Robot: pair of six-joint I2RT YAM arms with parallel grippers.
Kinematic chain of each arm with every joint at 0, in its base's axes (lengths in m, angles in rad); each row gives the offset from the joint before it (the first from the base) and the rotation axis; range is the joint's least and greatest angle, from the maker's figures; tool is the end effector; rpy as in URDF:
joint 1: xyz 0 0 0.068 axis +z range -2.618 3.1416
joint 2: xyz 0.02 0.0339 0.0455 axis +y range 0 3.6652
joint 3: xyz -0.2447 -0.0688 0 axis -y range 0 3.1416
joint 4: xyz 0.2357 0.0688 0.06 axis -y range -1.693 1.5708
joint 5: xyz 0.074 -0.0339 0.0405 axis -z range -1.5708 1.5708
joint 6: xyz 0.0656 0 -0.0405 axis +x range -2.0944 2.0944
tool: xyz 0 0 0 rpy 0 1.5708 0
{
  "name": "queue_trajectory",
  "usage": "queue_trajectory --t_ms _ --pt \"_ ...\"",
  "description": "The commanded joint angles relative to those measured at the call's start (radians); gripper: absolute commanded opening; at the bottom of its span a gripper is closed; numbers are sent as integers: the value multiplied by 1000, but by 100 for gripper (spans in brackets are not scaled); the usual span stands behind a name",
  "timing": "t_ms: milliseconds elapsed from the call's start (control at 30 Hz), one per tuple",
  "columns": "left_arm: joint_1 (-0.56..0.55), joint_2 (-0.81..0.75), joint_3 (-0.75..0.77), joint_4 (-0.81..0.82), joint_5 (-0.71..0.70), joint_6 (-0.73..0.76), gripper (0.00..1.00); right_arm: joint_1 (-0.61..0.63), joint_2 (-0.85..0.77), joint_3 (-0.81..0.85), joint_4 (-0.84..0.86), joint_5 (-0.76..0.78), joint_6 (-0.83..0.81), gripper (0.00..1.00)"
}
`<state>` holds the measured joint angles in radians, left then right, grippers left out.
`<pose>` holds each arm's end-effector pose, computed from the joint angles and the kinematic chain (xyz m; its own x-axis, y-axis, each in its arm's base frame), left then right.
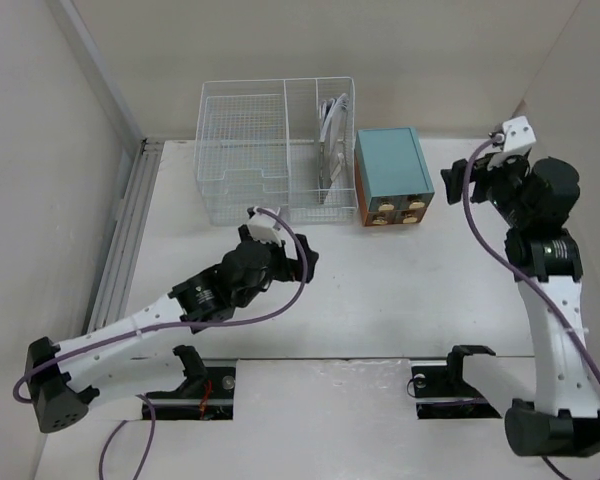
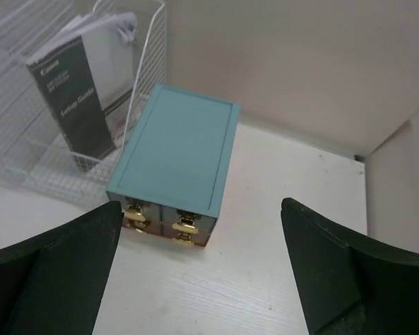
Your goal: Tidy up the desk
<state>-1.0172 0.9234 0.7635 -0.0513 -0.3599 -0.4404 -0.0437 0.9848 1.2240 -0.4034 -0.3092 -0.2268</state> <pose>0.1495 -0.1980 0.3020 -0.3619 -0.1733 -0.9160 0.5094 0.7861 -0.3500 0.2347 0.0097 0.4092 -0.1010 -0.2100 -0.9725 -0.2884 0.9417 -0.1734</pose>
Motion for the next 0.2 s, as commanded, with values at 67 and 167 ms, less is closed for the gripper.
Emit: queue_trajectory --t_ms 67,167 --pt "86 -14 120 -145 -108 -37 100 19 -112 -101 132 154 142 100" --pt "135 -14 138 -154 -96 -37 100 31 -172 -153 141 154 161 100"
